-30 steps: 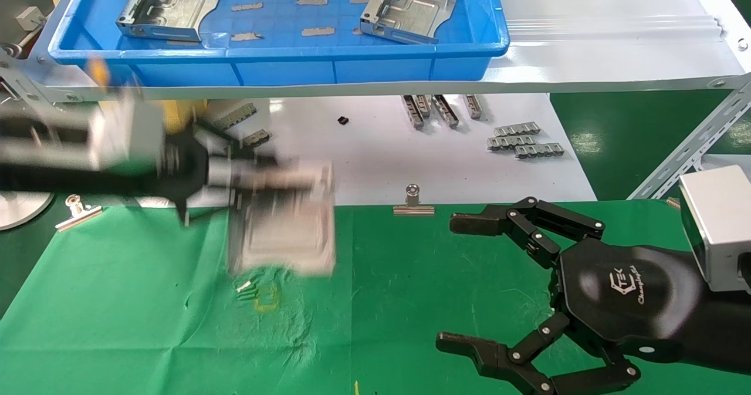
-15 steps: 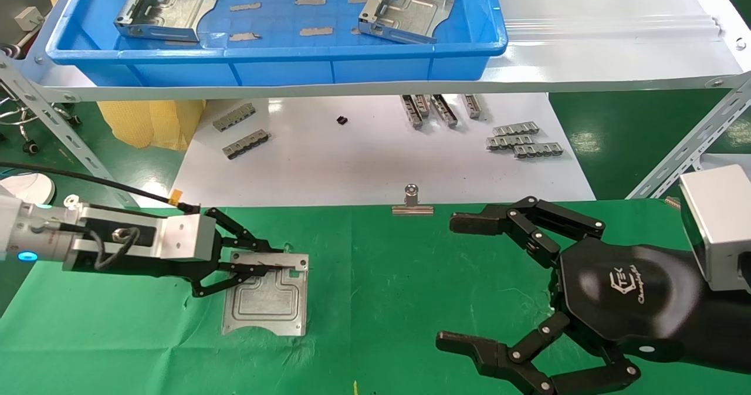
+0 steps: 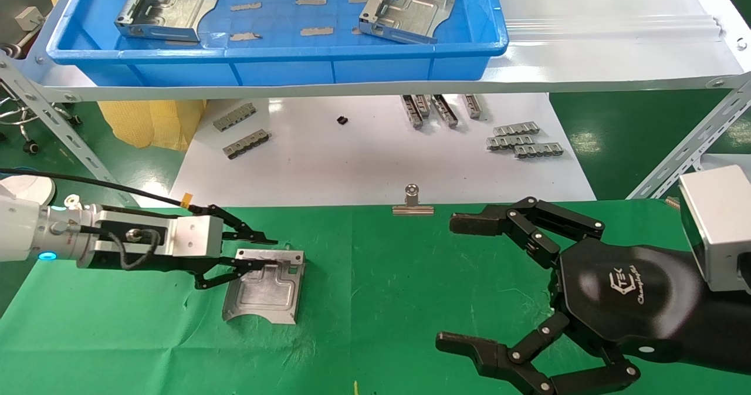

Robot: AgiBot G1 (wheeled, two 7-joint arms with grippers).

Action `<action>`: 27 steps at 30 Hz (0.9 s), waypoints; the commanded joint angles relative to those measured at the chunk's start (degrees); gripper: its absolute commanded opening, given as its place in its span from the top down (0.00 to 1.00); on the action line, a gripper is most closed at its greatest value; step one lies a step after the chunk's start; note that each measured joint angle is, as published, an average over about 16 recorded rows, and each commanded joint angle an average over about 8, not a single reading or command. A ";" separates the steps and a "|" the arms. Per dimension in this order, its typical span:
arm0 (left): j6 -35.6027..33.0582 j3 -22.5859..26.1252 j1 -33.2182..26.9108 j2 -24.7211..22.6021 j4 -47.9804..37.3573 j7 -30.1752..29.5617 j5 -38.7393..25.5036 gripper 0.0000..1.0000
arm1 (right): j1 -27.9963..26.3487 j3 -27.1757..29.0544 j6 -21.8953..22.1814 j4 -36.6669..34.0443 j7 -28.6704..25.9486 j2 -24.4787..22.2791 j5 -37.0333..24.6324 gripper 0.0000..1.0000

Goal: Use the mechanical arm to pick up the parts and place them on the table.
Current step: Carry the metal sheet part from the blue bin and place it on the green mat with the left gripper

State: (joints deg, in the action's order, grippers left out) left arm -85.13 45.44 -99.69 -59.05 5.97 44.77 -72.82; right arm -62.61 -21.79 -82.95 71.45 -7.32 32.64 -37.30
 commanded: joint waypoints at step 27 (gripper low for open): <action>-6.02 -8.20 2.93 2.59 -2.57 -13.93 11.79 0.00 | 0.02 0.00 0.02 -0.02 0.00 0.00 0.01 0.00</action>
State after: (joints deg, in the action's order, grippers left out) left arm -91.08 36.99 -96.34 -56.21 4.24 30.32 -60.81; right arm -62.60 -21.79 -82.94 71.43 -7.32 32.64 -37.29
